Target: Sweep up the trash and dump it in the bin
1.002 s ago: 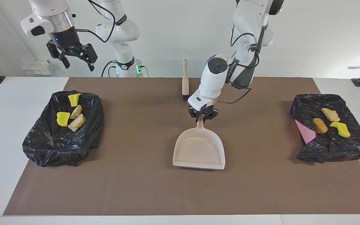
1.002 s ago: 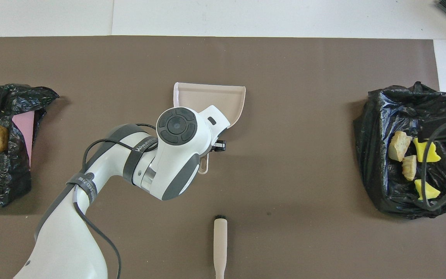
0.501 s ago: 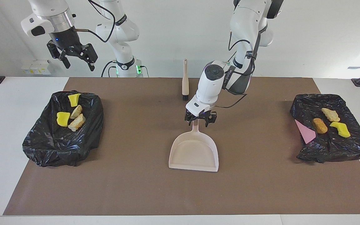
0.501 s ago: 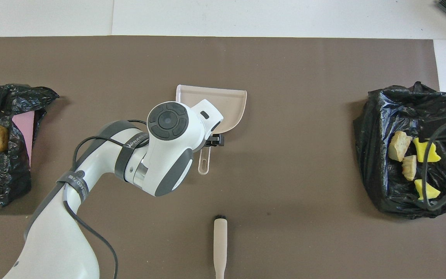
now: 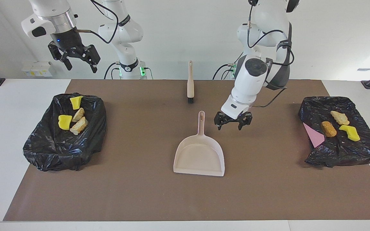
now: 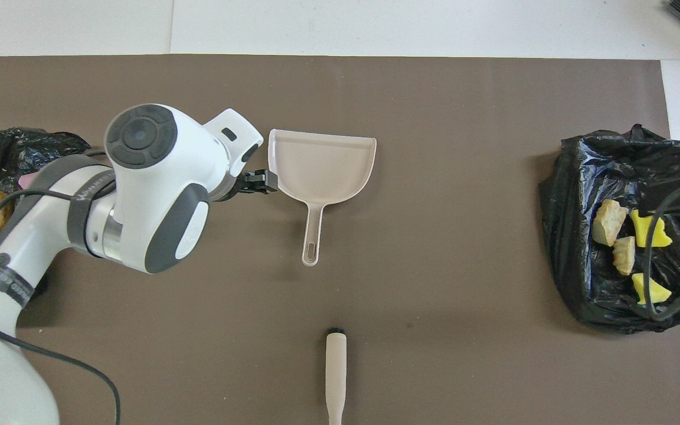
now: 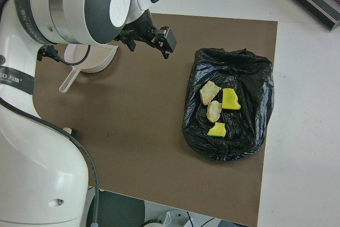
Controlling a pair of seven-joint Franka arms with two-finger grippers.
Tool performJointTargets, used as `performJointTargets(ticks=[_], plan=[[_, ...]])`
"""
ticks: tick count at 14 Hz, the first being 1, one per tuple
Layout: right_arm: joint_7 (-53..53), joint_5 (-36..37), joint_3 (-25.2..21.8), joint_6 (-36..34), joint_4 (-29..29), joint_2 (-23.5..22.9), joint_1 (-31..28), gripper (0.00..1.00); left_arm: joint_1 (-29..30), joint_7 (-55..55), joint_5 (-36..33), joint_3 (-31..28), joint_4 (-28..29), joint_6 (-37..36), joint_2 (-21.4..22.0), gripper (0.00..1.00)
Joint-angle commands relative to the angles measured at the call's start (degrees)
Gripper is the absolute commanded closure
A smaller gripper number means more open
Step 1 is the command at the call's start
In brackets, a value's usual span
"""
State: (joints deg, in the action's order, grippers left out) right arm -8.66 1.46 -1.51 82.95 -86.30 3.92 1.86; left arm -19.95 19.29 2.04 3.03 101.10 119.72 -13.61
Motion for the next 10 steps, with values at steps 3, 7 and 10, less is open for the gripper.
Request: performJointTargets(ticks=[3,7,10], plan=[[1.7,-0.9,0.1,-0.5,0.3,0.2,-0.7,0.0,8.4,-10.5,0.1,0.3,-0.7,-5.9,4.1,0.0],[1.7,-0.9,0.1,-0.5,0.3,0.2,-0.7,0.0,14.8,-19.4,1.9,0.2,-0.7,-11.2,8.5,0.0],[1.7,-0.9,0.1,-0.5,0.3,0.2,-0.7,0.0,17.4,-24.0,1.8,0.1,-0.7,-14.9,11.8,0.0]])
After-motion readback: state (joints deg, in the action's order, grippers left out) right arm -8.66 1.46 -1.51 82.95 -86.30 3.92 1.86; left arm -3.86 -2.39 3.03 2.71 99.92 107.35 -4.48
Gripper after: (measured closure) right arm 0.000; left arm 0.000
